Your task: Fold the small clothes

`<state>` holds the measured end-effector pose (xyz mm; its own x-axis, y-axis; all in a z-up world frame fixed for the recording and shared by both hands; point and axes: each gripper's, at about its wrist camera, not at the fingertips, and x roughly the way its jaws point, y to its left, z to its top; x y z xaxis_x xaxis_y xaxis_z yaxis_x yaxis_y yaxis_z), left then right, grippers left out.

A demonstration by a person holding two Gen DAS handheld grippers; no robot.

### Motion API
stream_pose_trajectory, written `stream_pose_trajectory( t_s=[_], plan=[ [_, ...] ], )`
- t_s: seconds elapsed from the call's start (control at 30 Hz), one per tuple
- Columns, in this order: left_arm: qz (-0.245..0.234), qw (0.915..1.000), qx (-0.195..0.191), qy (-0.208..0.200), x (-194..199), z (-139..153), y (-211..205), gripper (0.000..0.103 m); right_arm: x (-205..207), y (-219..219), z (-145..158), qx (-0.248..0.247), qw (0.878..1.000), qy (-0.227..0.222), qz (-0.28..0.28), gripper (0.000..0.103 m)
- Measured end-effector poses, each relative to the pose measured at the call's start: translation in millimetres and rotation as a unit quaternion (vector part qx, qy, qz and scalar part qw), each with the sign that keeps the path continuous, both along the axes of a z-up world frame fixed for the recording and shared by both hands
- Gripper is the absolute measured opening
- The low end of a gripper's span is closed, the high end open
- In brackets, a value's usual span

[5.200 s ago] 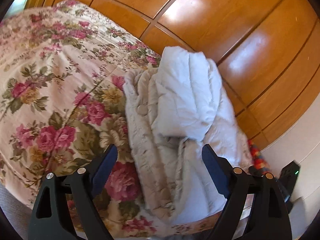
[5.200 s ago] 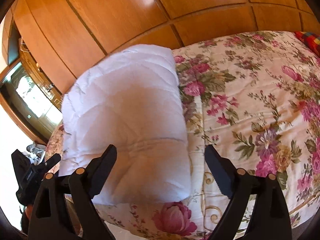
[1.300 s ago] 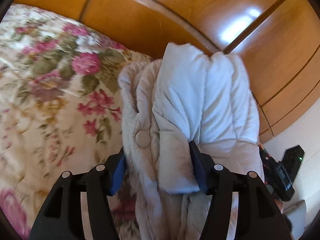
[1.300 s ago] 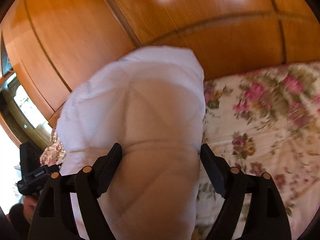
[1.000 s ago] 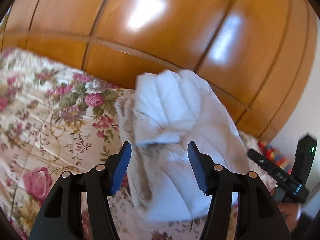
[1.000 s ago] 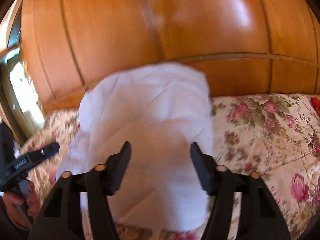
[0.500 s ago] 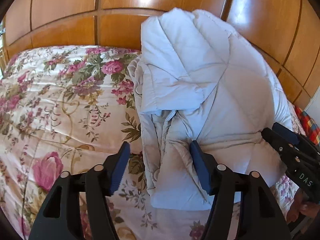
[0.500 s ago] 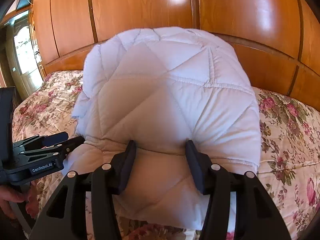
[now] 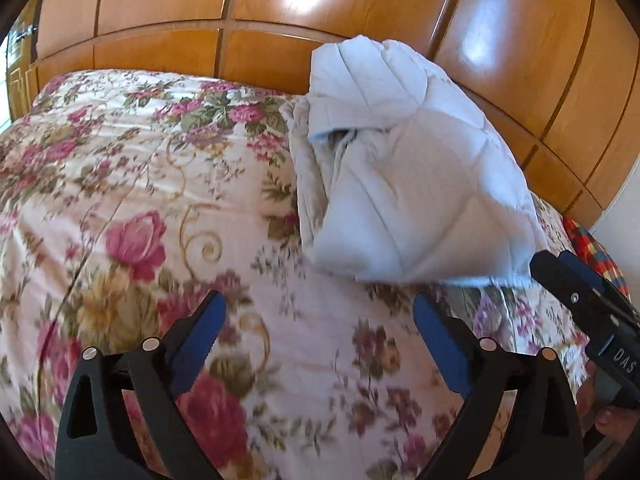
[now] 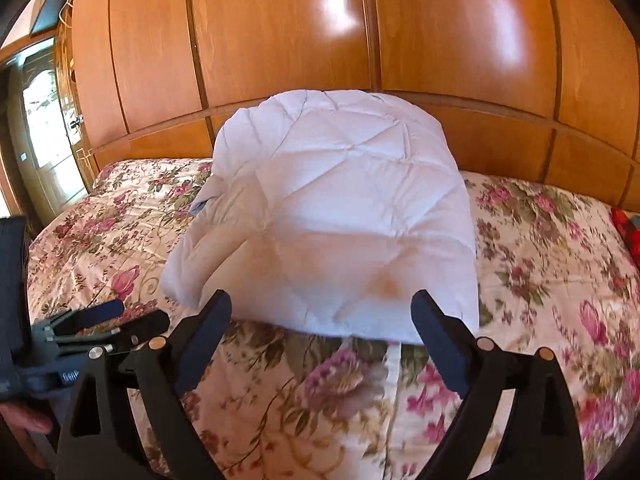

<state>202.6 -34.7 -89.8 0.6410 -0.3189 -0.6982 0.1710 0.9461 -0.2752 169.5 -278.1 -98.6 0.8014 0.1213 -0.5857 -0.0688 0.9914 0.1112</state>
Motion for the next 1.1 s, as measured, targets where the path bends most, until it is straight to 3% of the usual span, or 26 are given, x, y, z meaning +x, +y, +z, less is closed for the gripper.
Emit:
stream_pose_trajectory(
  t_s=[0.5,0.63,0.83,1.1],
  plan=[
    [0.026,0.9965,0.045,-0.066,-51,22,-1,0.099,-47,1,0,-0.014,1.000,0.007,-0.020,0.101],
    [0.028,0.9948,0.066,-0.072,-63,21,-7,0.099,-59,-3,-5,-0.005,0.999,0.015,-0.032,0.101],
    [0.054,0.9950,0.060,-0.058,-74,18,-3,0.099,-72,-8,-11,-0.002,0.998,0.025,-0.051,0.101],
    [0.082,0.9868,0.120,-0.072,-89,30,-8,0.099,-97,-19,-1,0.009,0.997,0.017,-0.080,0.101]
  ],
)
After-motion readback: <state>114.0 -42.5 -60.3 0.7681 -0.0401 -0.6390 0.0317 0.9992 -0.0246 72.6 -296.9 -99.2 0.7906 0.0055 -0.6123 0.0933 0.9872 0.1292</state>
